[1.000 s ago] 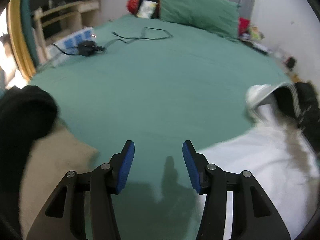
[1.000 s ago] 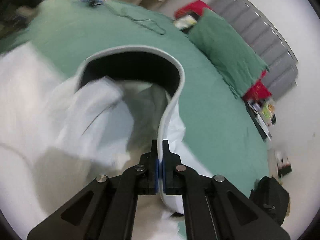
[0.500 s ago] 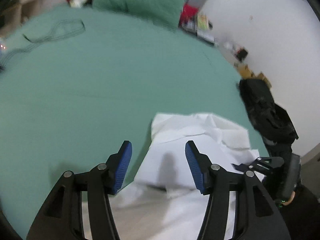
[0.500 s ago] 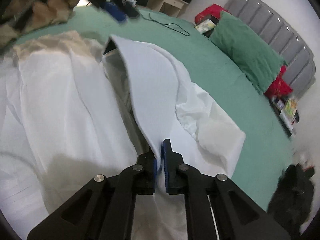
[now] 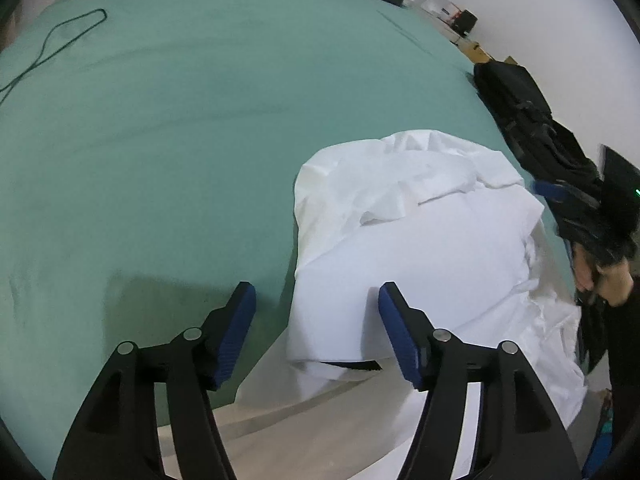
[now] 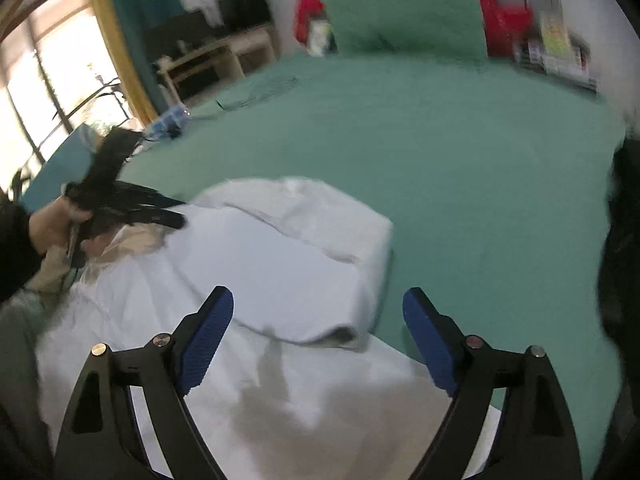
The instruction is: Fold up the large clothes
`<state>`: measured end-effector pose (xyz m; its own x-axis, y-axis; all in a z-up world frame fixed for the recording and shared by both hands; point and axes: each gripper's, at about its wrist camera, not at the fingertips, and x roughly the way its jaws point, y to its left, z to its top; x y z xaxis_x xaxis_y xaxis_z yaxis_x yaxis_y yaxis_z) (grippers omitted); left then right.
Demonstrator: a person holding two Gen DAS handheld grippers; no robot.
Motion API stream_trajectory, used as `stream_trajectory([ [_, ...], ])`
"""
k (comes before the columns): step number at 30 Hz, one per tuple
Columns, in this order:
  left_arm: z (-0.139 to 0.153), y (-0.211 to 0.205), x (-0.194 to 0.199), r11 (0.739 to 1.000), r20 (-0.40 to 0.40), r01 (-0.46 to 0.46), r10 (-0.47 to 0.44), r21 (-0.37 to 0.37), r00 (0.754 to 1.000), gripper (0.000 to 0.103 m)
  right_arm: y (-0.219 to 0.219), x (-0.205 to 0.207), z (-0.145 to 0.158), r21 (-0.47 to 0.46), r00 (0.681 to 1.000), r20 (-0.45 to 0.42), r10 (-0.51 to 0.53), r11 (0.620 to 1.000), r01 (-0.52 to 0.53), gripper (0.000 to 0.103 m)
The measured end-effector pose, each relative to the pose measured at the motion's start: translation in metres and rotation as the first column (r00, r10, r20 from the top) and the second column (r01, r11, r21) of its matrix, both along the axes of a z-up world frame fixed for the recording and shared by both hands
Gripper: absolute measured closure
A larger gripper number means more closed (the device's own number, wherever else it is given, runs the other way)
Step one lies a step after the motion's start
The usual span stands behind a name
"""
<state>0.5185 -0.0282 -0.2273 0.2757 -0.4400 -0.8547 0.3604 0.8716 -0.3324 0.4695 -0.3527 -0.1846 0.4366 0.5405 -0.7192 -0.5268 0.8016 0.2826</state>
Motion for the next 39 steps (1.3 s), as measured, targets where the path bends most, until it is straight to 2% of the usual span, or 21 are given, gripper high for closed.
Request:
stream_trajectory([
  [2, -0.001, -0.005, 0.002, 0.999, -0.006, 0.033, -0.033, 0.004, 0.999, 0.024, -0.003, 0.026, -0.021, 0.074, 0.988, -0.151, 0.017, 0.997, -0.006, 0.016],
  [4, -0.003, -0.011, 0.002, 0.998, 0.0, 0.06, -0.06, 0.021, 0.998, 0.019, 0.001, 0.044, -0.039, 0.186, 0.957, -0.279, 0.086, 0.982, -0.034, 0.016],
  [6, -0.004, -0.02, -0.002, 0.995, 0.019, 0.079, -0.081, 0.063, 0.997, 0.015, 0.013, 0.051, -0.048, 0.196, 0.944, -0.307, 0.121, 0.979, -0.062, 0.017],
  [8, -0.004, -0.033, -0.006, 0.987, 0.035, 0.108, -0.113, 0.117, 0.993, 0.01, 0.032, 0.048, -0.047, 0.175, 0.947, -0.274, 0.165, 0.977, -0.12, 0.053],
  [9, -0.004, -0.039, -0.007, 0.981, 0.045, 0.114, -0.123, 0.158, 0.991, 0.01, 0.041, 0.046, -0.047, 0.127, 0.949, -0.269, 0.168, 0.982, -0.138, 0.081],
  [10, -0.005, -0.044, -0.008, 0.975, 0.051, 0.118, -0.129, 0.188, 0.99, 0.01, 0.051, 0.044, -0.047, 0.082, 0.951, -0.258, 0.17, 0.985, -0.154, 0.082],
  [12, -0.003, -0.053, -0.011, 0.964, 0.077, 0.127, -0.148, 0.233, 0.986, 0.022, 0.066, 0.033, -0.04, 0.028, 0.964, -0.19, 0.187, 0.982, -0.185, 0.086],
  [13, 0.0, -0.055, -0.012, 0.967, 0.092, 0.126, -0.149, 0.223, 0.984, 0.044, 0.075, 0.024, -0.033, -0.042, 0.976, -0.125, 0.179, 0.982, -0.186, 0.087],
  [14, 0.006, -0.054, -0.012, 0.97, 0.121, 0.095, -0.124, 0.225, 0.985, 0.07, 0.082, 0.016, -0.026, -0.113, 0.984, -0.055, 0.17, 0.978, -0.175, 0.088],
  [16, 0.02, -0.053, -0.013, 0.976, 0.177, 0.046, -0.085, 0.215, 0.981, 0.079, 0.1, -0.008, -0.014, -0.277, 0.974, 0.119, 0.192, 0.949, -0.153, 0.088],
  [17, 0.028, -0.053, -0.017, 0.975, 0.235, 0.018, -0.071, 0.221, 0.969, 0.08, 0.112, -0.023, -0.006, -0.36, 0.949, 0.23, 0.216, 0.925, -0.123, 0.088],
  [18, 0.037, -0.054, -0.025, 0.969, 0.316, -0.013, -0.068, 0.246, 0.946, 0.08, 0.128, -0.042, -0.002, -0.441, 0.907, 0.338, 0.252, 0.893, -0.083, 0.088],
  [19, 0.041, -0.056, -0.031, 0.964, 0.347, -0.024, -0.072, 0.265, 0.935, 0.08, 0.137, -0.052, -0.002, -0.492, 0.877, 0.389, 0.284, 0.868, -0.063, 0.088],
  [20, 0.042, -0.059, -0.04, 0.956, 0.376, -0.04, -0.076, 0.291, 0.923, 0.08, 0.15, -0.068, -0.007, -0.564, 0.829, 0.448, 0.334, 0.825, -0.027, 0.088],
  [21, 0.041, -0.064, -0.047, 0.949, 0.397, -0.049, -0.084, 0.312, 0.914, 0.08, 0.163, -0.084, -0.016, -0.624, 0.783, 0.487, 0.388, 0.781, 0.001, 0.088],
  [24, 0.034, -0.076, -0.083, 0.914, 0.439, -0.039, -0.157, 0.404, 0.884, 0.078, 0.174, -0.117, -0.038, -0.709, 0.685, 0.551, 0.477, 0.7, 0.083, 0.087],
  [26, 0.034, -0.07, -0.103, 0.907, 0.439, -0.029, -0.176, 0.421, 0.881, 0.078, 0.172, -0.133, -0.048, -0.734, 0.659, 0.557, 0.505, 0.671, 0.106, 0.085],
  [30, 0.04, -0.048, -0.14, 0.925, 0.401, 0.012, -0.176, 0.381, 0.899, 0.078, 0.165, -0.16, -0.061, -0.778, 0.668, 0.494, 0.557, 0.626, 0.052, 0.082],
  [33, 0.042, -0.038, -0.162, 0.927, 0.388, 0.014, -0.17, 0.375, 0.906, 0.078, 0.157, -0.179, -0.064, -0.805, 0.669, 0.452, 0.589, 0.593, 0.021, 0.081],
  [36, 0.043, -0.033, -0.188, 0.925, 0.373, 0.003, -0.157, 0.381, 0.915, 0.078, 0.148, -0.194, -0.064, -0.82, 0.701, 0.412, 0.582, 0.573, 0.007, 0.076],
  [39, 0.046, -0.028, -0.212, 0.936, 0.357, 0.003, -0.137, 0.352, 0.924, 0.075, 0.127, -0.209, -0.057, -0.822, 0.732, 0.389, 0.559, 0.569, 0.002, 0.071],
])
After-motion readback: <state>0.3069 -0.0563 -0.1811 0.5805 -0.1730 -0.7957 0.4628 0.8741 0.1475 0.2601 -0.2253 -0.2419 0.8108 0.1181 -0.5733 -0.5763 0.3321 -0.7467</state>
